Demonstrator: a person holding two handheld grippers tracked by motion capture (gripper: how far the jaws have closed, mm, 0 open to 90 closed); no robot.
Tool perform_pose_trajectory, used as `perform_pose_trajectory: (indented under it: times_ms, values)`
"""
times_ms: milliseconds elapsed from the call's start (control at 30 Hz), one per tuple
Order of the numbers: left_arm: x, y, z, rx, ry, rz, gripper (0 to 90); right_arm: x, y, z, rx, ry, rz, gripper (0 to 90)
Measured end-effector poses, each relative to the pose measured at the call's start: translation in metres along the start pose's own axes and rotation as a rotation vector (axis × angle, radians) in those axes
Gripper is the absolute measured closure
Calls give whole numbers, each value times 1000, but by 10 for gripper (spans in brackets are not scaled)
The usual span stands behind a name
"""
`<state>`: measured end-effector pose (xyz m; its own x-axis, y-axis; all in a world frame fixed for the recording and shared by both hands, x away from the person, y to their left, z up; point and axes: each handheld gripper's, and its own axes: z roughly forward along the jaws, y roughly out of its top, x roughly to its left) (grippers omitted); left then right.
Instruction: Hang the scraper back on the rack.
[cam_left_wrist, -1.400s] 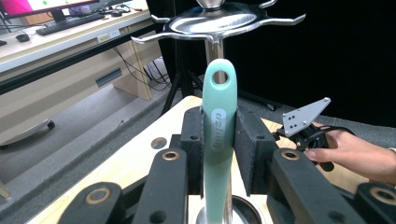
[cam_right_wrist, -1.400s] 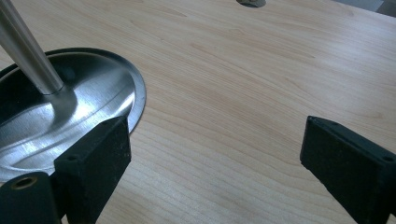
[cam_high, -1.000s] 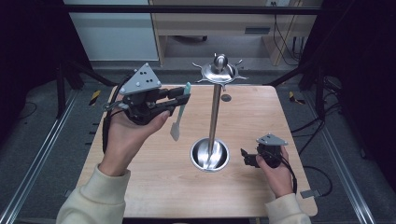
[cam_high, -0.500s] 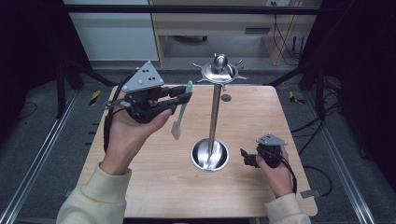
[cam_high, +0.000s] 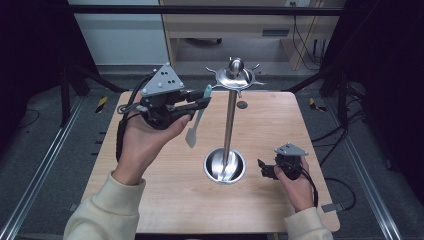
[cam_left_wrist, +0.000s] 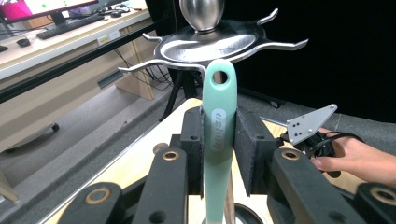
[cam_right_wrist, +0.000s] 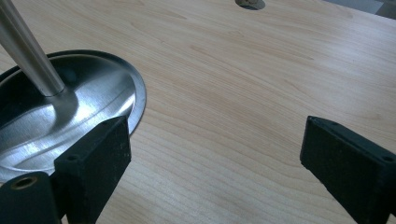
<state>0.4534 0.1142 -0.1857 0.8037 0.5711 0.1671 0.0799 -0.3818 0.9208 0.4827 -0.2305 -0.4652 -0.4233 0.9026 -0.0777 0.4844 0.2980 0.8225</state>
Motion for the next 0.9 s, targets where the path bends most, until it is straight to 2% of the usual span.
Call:
perform_pose_trajectory:
  times_ms: [467, 567, 900]
  values:
    - [3, -2, 3, 14, 18, -16, 738, 0, 0, 0, -2, 0, 1, 90]
    - [4, -2, 5, 7, 1, -24, 738, 0, 0, -1, -3, 1, 3, 90]
    - [4, 0, 9, 18, 0, -22, 738, -1, 0, 0, -4, 1, 2, 90]
